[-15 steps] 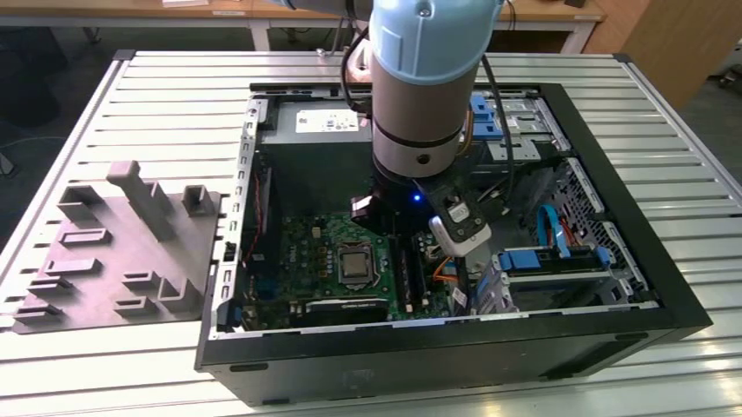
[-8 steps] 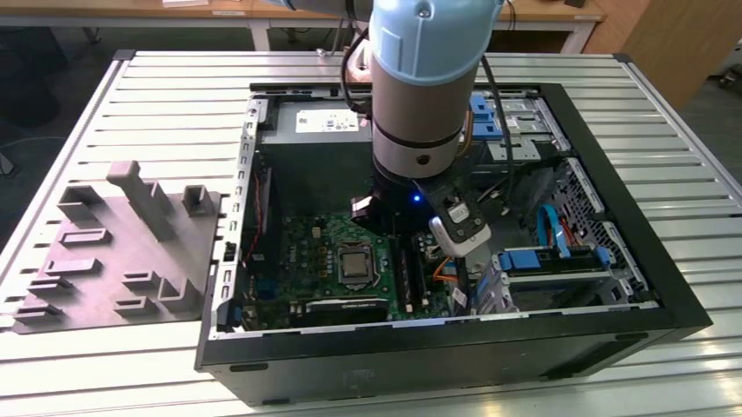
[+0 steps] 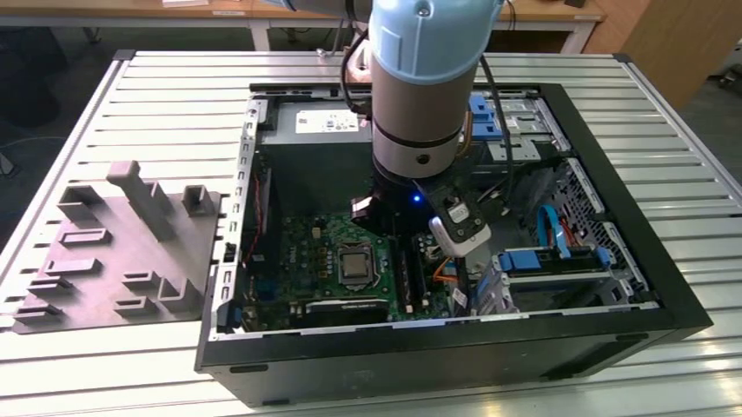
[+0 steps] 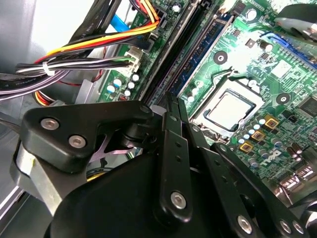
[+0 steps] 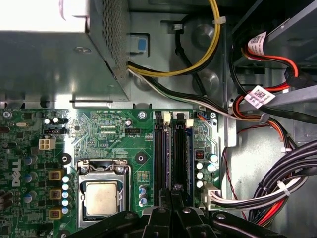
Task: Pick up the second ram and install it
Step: 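Insert the second ram into the second slot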
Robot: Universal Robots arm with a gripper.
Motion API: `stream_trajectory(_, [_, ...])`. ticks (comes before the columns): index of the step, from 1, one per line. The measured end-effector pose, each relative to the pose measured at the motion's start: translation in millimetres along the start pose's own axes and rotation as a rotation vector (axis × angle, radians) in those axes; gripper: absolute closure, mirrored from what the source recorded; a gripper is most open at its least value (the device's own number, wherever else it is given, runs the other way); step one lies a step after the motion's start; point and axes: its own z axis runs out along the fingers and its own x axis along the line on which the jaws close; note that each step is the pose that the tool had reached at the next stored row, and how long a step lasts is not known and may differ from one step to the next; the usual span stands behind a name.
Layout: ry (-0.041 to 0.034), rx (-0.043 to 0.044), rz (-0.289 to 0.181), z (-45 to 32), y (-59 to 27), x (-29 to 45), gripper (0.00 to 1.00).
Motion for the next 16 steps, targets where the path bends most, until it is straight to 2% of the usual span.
stream_trajectory(3, [0.0000,0.0055,0.000,0.2,-0.1,0.1,0.89])
stream_trajectory(10, [0.0002,0.0062,-0.004,0.4,0.0,0.1,0.89])
stream_trajectory(16, [0.0001,0.0102,-0.006,2.9,0.0,0.5,0.89])
